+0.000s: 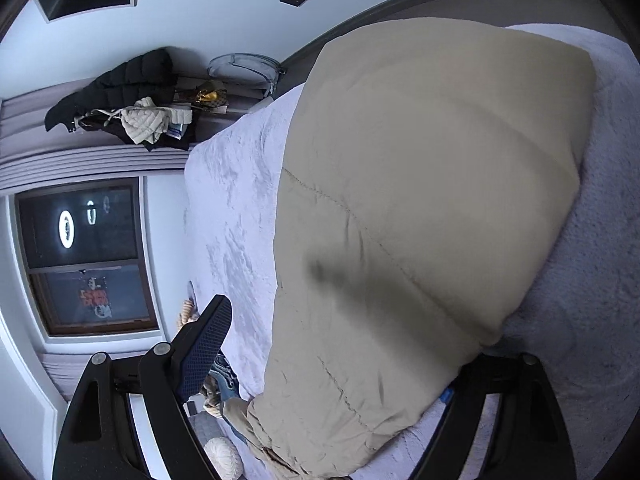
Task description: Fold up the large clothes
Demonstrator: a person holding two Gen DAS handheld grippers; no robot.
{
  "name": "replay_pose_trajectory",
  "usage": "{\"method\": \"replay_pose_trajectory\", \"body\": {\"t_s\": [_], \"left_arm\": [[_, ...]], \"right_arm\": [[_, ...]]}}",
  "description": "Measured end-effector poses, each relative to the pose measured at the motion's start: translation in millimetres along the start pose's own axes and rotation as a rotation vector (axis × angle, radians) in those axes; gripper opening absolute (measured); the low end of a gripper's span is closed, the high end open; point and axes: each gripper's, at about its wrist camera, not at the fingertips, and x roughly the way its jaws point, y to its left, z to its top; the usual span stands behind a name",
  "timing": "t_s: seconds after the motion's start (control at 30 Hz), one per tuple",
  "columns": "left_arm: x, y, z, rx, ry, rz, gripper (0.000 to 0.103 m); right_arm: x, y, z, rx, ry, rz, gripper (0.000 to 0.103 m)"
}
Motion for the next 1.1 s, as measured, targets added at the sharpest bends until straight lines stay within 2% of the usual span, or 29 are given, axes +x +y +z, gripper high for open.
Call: {"method": "replay_pose_trajectory", "body": {"t_s": [0.03, 0.1, 0.3, 0.43, 0.6, 0.73, 0.8, 0.93, 1.0, 1.1], "left_arm": [[-2, 4, 0, -0.006, -0.006, 0.002, 0.103], [-5, 13, 2, -0.016, -0.017, 0.007, 0.103], [-18, 55, 1, -0.046, -0.061, 0.037, 0.103], [-23, 95, -2, -0.085, -0.080, 0.061, 0.103], [-28, 146, -11, -0.149, -0.085, 0.070, 0.103], [-33, 188, -20, -0.186, -0.094, 0.095, 0.103], [-35, 207, -25, -0.203, -0.099, 0.109, 0.103], [-30, 238, -35, -0.244, -0.087, 0.124, 0.103], [-25, 250, -39, -0.262, -0.079, 0.126, 0.103], [-18, 261, -44, -0.272, -0.077, 0.124, 0.103]], "right_arm": [[2, -2, 0, 0.014, 0.019, 0.017, 0.038], [9, 0, -6, 0.022, 0.046, 0.044, 0.007], [19, 64, -42, -0.209, 0.062, 0.047, 0.006], [36, 131, -93, -0.448, 0.110, 0.041, 0.006], [75, 208, -196, -0.766, 0.184, 0.026, 0.006], [108, 243, -295, -1.034, 0.246, -0.004, 0.006], [127, 248, -350, -1.162, 0.292, -0.030, 0.006], [164, 216, -430, -1.303, 0.378, -0.128, 0.006], [183, 192, -453, -1.327, 0.408, -0.196, 0.006], [204, 153, -469, -1.328, 0.434, -0.294, 0.006]]}}
